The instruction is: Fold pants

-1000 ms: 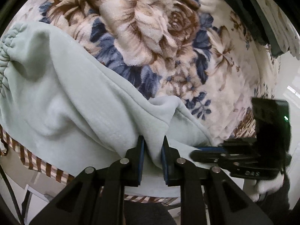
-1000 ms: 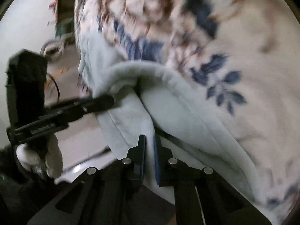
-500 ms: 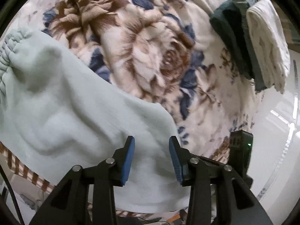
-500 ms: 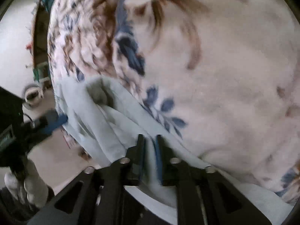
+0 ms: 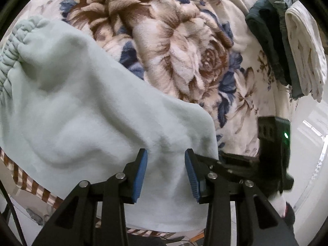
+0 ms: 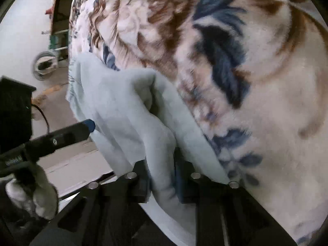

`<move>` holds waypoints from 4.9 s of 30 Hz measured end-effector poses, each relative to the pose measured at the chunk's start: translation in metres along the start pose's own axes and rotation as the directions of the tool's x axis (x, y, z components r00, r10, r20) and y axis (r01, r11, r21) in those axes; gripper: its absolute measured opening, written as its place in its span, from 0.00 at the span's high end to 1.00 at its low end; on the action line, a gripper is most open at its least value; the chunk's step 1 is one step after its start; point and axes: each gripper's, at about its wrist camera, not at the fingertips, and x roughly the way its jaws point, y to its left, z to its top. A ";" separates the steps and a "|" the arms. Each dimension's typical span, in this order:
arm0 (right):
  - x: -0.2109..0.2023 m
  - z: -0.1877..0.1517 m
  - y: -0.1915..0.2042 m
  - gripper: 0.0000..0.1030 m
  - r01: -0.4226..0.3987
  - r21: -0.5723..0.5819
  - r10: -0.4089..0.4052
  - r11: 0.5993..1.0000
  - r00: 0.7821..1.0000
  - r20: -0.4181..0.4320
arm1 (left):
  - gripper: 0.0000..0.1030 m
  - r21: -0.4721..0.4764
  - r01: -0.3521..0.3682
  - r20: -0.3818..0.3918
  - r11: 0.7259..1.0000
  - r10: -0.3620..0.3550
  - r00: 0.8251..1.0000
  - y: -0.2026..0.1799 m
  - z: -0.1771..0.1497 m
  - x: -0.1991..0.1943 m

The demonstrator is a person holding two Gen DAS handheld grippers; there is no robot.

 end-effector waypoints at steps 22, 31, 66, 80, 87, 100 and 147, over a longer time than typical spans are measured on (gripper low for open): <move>-0.007 -0.065 0.082 0.80 0.117 -0.298 -0.080 0.947 0.988 0.134 | 0.74 0.106 -0.096 -0.149 0.990 0.112 0.982 -0.053 -0.003 0.043; -0.039 -0.027 -0.033 0.54 -0.334 0.047 0.328 0.941 0.939 0.101 | 0.85 0.058 -0.058 -0.118 0.997 0.064 0.991 -0.018 -0.018 0.027; -0.079 -0.022 -0.073 0.26 -0.192 0.141 0.154 0.971 0.957 0.245 | 0.63 0.219 -0.202 0.144 0.954 0.173 0.974 -0.043 -0.004 -0.006; -0.059 -0.065 -0.089 0.89 -0.126 0.251 0.026 0.960 0.930 0.367 | 0.39 0.204 -0.169 0.086 0.964 0.154 0.984 -0.062 0.006 0.015; -0.041 -0.058 -0.075 0.85 -0.063 0.191 0.013 0.980 0.968 0.253 | 0.39 0.177 -0.186 0.091 0.967 0.172 0.981 -0.056 0.002 0.009; -0.067 -0.023 -0.047 0.42 -0.023 0.151 -0.034 0.988 0.930 0.366 | 0.39 -0.199 -0.055 -0.261 0.978 0.001 0.965 -0.063 0.050 0.067; 0.054 0.035 -0.074 0.76 -0.566 0.307 0.551 0.765 0.822 0.143 | 0.64 0.003 0.129 0.059 0.992 -0.129 0.990 -0.017 0.035 -0.047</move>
